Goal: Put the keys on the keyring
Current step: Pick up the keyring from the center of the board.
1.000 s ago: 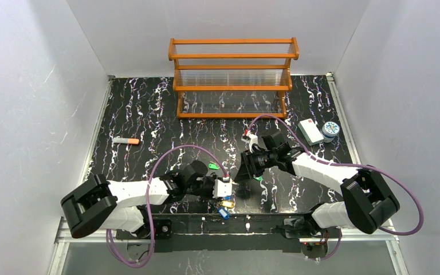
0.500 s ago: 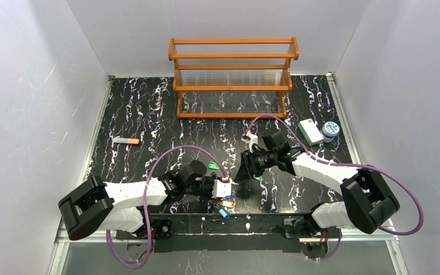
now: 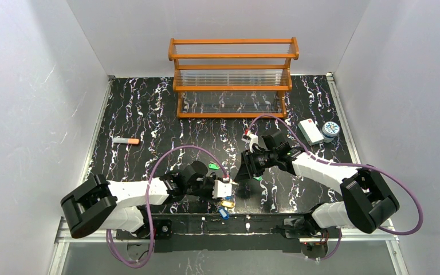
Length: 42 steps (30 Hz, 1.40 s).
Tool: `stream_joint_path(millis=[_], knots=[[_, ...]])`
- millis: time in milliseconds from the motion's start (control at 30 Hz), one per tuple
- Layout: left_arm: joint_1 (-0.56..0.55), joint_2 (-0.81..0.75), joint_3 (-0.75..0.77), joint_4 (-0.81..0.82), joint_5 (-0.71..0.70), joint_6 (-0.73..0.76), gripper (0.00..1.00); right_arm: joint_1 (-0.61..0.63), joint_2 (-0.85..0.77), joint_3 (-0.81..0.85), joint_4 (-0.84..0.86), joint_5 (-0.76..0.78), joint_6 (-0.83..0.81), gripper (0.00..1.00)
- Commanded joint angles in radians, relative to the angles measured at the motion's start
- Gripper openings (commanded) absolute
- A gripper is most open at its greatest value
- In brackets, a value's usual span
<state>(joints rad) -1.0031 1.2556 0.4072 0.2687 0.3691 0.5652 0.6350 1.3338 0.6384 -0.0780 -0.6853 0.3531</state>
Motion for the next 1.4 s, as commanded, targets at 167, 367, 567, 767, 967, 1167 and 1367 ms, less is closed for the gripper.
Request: stream_joint_path(millis=[167,367,567,767,967,1167,1367], knots=[[0.006,-0.096,0.009,-0.028,-0.018,0.0,0.3,-0.004,0.011,0.004,0.021,-0.027,-0.001,0.53],[0.006,-0.11,-0.005,-0.027,-0.007,-0.009,0.29,-0.004,0.017,0.007,0.025,-0.031,0.001,0.53],[0.012,-0.064,0.006,-0.042,-0.016,0.003,0.27,-0.004,0.022,0.01,0.02,-0.035,-0.001,0.53],[0.028,-0.028,0.033,-0.079,0.049,0.028,0.27,-0.004,0.019,0.009,0.021,-0.034,0.001,0.53],[0.031,-0.004,0.04,-0.072,0.061,0.028,0.27,-0.003,0.024,0.007,0.026,-0.036,0.001,0.53],[0.032,0.022,0.041,-0.038,0.079,0.027,0.24,-0.004,0.025,0.007,0.027,-0.034,0.0,0.53],[0.033,0.046,0.045,-0.04,0.093,0.037,0.2,-0.004,0.025,0.005,0.027,-0.03,0.002,0.53]])
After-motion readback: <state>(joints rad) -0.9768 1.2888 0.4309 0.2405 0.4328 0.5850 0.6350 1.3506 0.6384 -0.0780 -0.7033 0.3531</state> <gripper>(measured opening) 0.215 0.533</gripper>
